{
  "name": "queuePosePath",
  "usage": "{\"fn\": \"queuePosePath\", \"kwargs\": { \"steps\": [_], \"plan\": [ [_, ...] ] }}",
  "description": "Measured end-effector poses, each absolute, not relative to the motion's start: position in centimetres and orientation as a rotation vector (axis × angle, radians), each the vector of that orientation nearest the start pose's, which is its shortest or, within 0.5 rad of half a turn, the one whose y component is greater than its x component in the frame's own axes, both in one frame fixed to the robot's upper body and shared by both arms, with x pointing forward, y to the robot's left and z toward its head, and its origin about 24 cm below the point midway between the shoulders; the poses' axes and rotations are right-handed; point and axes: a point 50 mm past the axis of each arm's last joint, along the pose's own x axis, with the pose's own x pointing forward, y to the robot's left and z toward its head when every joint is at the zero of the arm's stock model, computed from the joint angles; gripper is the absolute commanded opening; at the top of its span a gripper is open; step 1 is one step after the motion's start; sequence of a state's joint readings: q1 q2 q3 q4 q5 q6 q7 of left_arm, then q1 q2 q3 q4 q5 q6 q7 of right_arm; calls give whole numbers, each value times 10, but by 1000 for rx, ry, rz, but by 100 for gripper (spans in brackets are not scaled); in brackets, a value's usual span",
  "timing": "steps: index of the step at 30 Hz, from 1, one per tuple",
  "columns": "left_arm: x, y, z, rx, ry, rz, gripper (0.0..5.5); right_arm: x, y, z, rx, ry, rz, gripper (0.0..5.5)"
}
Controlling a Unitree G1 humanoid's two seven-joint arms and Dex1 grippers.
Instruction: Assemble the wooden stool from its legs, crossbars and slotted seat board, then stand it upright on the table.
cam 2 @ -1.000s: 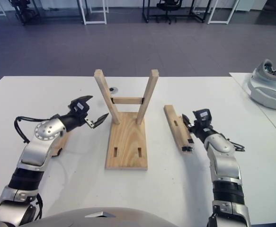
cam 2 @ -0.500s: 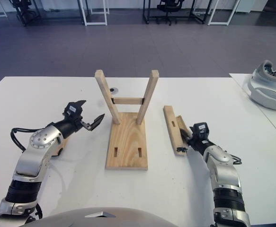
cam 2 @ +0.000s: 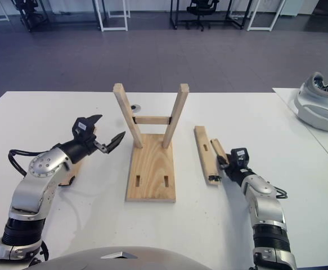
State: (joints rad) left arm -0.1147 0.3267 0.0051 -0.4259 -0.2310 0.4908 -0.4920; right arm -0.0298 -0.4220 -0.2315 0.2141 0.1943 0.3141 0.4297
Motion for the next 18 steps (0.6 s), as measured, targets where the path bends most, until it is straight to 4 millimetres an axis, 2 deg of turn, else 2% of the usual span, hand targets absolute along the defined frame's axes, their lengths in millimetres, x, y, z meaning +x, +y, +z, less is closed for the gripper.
{"fn": "queuePosePath", "kwargs": {
  "steps": [2,3,4,5,6,7,8,9,11,14,18],
  "plan": [
    [254,153,152,-81,-121,-619,522,241,-289,21,-84,384,29,131],
    [256,154,165,-168,-179,-628,522,248,-296,34,-105,312,-9,131],
    [257,153,179,-271,-231,-655,522,259,-296,59,-148,194,-13,131],
    [257,152,191,-351,-276,-684,522,272,-291,93,-203,47,16,131],
    [257,149,205,-410,-324,-726,522,283,-272,139,-270,-147,95,131],
    [257,145,217,-476,-354,-775,522,286,-235,180,-335,-332,250,131],
    [257,139,226,-520,-369,-822,522,281,-198,200,-363,-446,405,131],
    [258,133,235,-563,-382,-872,522,271,-160,213,-368,-541,574,131],
    [259,124,241,-626,-375,-931,487,256,-118,223,-329,-629,754,131],
    [257,114,249,-689,-377,-990,426,245,-94,237,-294,-705,849,131],
    [256,114,252,-739,-377,-1005,357,245,-92,238,-297,-703,875,131]
  ]
}}
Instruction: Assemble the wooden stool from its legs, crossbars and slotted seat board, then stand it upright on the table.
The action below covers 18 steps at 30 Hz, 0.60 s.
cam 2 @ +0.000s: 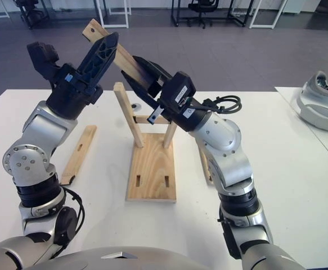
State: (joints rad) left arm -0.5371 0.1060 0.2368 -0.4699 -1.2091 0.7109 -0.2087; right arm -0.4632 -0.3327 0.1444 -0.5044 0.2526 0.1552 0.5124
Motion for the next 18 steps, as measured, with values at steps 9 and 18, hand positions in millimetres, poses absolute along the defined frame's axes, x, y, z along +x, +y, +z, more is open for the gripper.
{"fn": "queuePosePath", "kwargs": {
  "steps": [9,18],
  "plan": [
    [255,104,250,-768,-323,-1013,210,253,-92,228,-354,-649,850,131],
    [263,106,246,-786,-291,-945,58,255,-93,226,-388,-651,829,131]
  ]
}}
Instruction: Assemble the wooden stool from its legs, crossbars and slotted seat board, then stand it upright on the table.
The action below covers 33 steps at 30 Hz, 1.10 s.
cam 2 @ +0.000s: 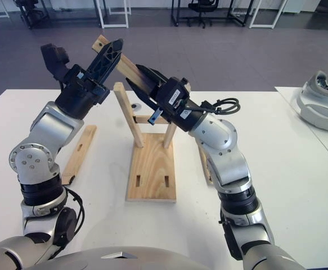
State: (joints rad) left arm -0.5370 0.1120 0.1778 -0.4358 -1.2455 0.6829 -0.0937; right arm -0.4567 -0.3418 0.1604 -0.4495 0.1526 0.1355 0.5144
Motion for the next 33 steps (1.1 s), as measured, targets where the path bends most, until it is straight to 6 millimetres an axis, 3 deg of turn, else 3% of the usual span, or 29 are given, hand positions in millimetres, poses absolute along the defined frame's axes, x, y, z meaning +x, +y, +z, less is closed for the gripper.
{"fn": "queuePosePath", "kwargs": {
  "steps": [3,8,11,13,15,19,21,25,33],
  "plan": [
    [263,104,245,-788,-281,-935,41,256,-94,225,-398,-645,821,131],
    [265,109,244,-761,-285,-890,41,256,-92,222,-423,-635,822,246],
    [273,156,235,-610,-327,-695,41,258,-101,215,-403,-589,784,257],
    [276,200,210,-460,-268,-502,41,260,-119,209,-372,-544,689,257],
    [277,226,182,-359,-190,-398,41,260,-133,198,-354,-488,632,257],
    [271,266,124,-348,-29,-202,41,256,-150,160,-346,-338,576,257],
    [264,278,109,-360,-1,-136,41,254,-153,149,-334,-310,563,257],
    [258,288,96,-411,5,-78,41,254,-158,132,-314,-256,527,257],
    [267,281,84,-529,14,-84,41,256,-160,119,-315,-236,513,257]
  ]
}}
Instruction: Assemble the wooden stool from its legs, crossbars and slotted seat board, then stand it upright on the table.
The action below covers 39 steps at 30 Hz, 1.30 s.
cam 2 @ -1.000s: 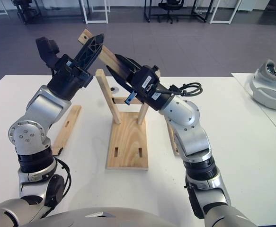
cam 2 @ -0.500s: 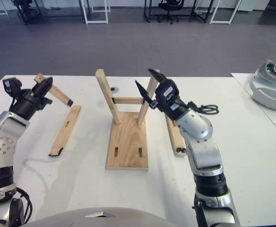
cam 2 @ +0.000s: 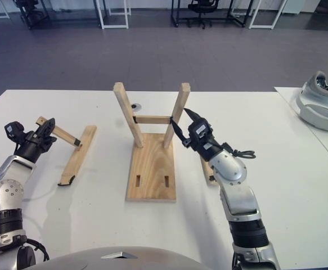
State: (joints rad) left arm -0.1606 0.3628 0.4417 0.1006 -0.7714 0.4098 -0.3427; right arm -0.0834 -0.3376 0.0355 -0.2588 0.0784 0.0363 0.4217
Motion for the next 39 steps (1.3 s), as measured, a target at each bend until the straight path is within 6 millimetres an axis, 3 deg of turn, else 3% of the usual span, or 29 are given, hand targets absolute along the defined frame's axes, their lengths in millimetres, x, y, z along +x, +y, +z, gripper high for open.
{"fn": "queuePosePath", "kwargs": {
  "steps": [6,14,24,35,37,39],
  "plan": [
    [270,279,74,-483,50,-85,41,256,-161,118,-308,-232,499,257],
    [266,281,75,-400,31,-60,41,258,-161,113,-306,-217,500,257],
    [268,253,66,-62,105,-112,41,259,-163,114,-325,-215,498,257],
    [271,247,63,0,68,-128,41,263,-162,118,-359,-236,496,257],
    [275,249,69,10,58,-127,92,264,-162,119,-362,-251,495,257],
    [268,252,48,18,197,-117,132,266,-163,120,-364,-252,490,257]
  ]
}}
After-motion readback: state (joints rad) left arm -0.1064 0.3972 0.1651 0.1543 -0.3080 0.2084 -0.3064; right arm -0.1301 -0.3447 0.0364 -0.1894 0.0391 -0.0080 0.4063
